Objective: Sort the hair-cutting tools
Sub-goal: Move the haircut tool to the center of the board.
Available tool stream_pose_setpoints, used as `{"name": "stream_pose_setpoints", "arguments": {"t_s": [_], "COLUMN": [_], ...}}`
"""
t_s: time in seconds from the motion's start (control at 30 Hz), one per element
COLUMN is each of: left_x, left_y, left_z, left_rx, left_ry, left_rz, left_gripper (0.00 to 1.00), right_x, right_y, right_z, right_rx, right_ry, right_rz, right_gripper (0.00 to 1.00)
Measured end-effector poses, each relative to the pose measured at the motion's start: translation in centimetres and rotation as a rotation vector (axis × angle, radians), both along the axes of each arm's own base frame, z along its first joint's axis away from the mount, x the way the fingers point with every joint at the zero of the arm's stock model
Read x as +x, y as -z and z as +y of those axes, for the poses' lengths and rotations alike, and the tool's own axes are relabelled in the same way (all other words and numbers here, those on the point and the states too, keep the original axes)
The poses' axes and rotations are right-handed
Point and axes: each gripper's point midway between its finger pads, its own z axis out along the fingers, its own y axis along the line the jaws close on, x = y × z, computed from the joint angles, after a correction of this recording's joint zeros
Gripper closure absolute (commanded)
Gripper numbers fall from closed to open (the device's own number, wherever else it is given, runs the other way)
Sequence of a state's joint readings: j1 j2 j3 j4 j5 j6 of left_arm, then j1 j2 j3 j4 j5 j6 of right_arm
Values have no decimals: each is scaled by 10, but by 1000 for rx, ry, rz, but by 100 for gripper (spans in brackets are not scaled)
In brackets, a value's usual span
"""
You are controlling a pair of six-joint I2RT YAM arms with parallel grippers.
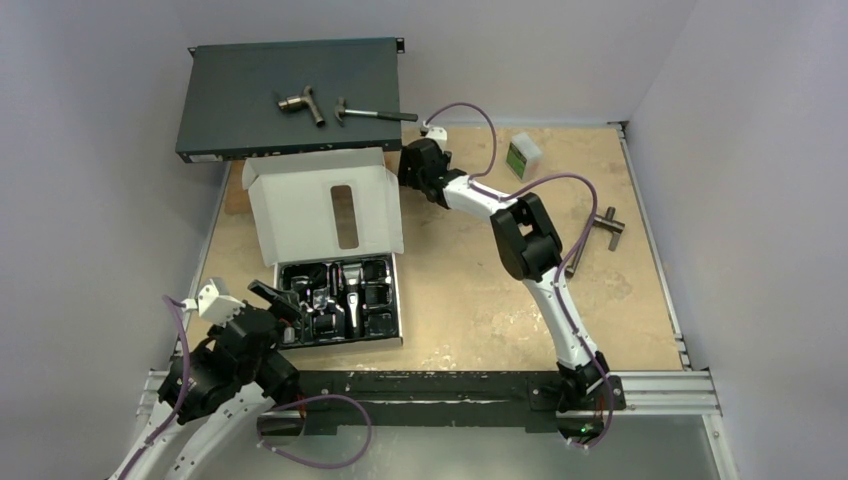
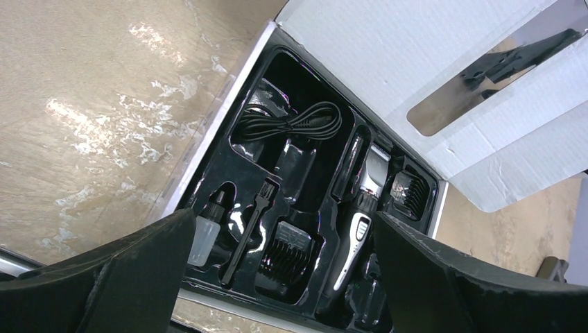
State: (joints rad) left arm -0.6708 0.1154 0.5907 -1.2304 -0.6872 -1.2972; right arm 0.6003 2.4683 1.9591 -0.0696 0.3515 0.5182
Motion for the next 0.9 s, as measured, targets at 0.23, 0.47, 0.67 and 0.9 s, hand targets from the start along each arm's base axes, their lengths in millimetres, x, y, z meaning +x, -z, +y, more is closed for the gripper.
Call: {"name": "stream_pose_setpoints", "arguments": {"t_s": [0.23,0.47,0.67,0.9], "left_x": [0,2,2,2], "left_y": [0,2,2,0], "left_z": [0,0,-1,0], "left_rx": [-1,3,1,-13], "left_ry": [0,-3,-5,-5], "left_rz": [-1,-2,-6,-23], "left_gripper": [0,0,0,0], "right_x": [11,13,11,-5], "right_y": [-4,4,5,6], "right_z": [2,2,1,-16], "right_rx": [-38,-53,-51,-49], "right_ry": [-4,-5,-4,12], "right_rz": [-16,-3,0,34], "right_gripper": [42,63,76,77]}}
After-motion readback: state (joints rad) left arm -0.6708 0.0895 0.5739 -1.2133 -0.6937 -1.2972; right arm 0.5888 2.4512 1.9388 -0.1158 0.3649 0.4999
